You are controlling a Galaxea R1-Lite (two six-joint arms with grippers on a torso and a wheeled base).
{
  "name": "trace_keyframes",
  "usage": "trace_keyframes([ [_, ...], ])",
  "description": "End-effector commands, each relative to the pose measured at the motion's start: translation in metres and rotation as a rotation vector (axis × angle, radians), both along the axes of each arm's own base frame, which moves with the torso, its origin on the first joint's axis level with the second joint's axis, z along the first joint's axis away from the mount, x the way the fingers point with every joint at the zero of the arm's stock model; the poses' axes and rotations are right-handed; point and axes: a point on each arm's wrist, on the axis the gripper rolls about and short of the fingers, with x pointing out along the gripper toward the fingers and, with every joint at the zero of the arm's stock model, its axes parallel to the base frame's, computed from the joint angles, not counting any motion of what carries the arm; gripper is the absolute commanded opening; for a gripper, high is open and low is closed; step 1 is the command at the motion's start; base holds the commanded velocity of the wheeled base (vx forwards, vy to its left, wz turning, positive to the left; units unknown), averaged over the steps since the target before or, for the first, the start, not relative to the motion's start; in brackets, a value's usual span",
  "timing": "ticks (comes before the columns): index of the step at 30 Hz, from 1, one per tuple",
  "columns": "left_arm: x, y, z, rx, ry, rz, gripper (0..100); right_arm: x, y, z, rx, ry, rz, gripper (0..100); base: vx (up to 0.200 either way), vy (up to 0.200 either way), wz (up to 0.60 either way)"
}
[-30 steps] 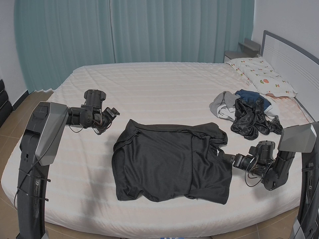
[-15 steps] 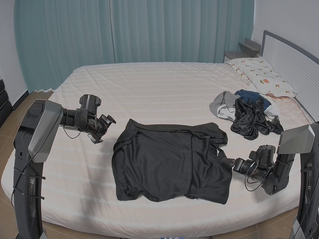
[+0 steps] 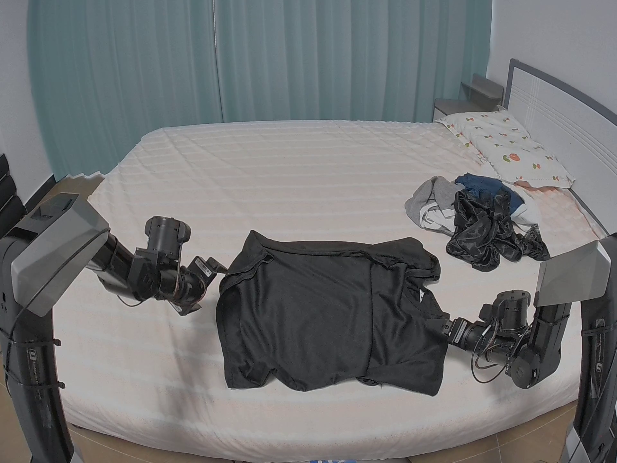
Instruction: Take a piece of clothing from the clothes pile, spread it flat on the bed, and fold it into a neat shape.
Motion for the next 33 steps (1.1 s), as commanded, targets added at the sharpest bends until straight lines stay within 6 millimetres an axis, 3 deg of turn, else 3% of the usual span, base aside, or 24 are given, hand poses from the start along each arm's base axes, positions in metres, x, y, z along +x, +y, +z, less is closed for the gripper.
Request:
trace_keyframes([
  [1,-0.073,-0.029,-0.006,0.054,-0.066,-0.070,100,-0.028,0.009,0.010,-0.013,0.005,-0.037,100,0.000,0.000,0.00],
  [5,-0.091,-0.038,-0.014,0.055,-0.022,-0.099,100,-0.033,0.012,0.011,-0.016,0.009,-0.031,100,-0.100,0.000,0.00],
  [12,-0.099,-0.045,-0.030,0.031,0.042,-0.085,100,-0.039,0.012,0.004,-0.012,0.050,-0.035,100,-0.200,0.000,0.00],
  [15,-0.101,-0.044,-0.037,0.034,0.055,-0.084,100,-0.039,0.012,0.002,0.006,0.059,-0.045,100,0.000,0.000,0.00],
  [22,-0.099,-0.046,-0.053,0.086,0.059,-0.052,100,-0.041,0.017,0.004,0.051,0.071,-0.054,100,0.000,0.000,0.00],
  [33,-0.086,-0.059,-0.049,0.075,0.015,-0.072,100,-0.040,0.018,0.003,0.054,0.069,-0.053,100,0.000,0.000,0.00],
])
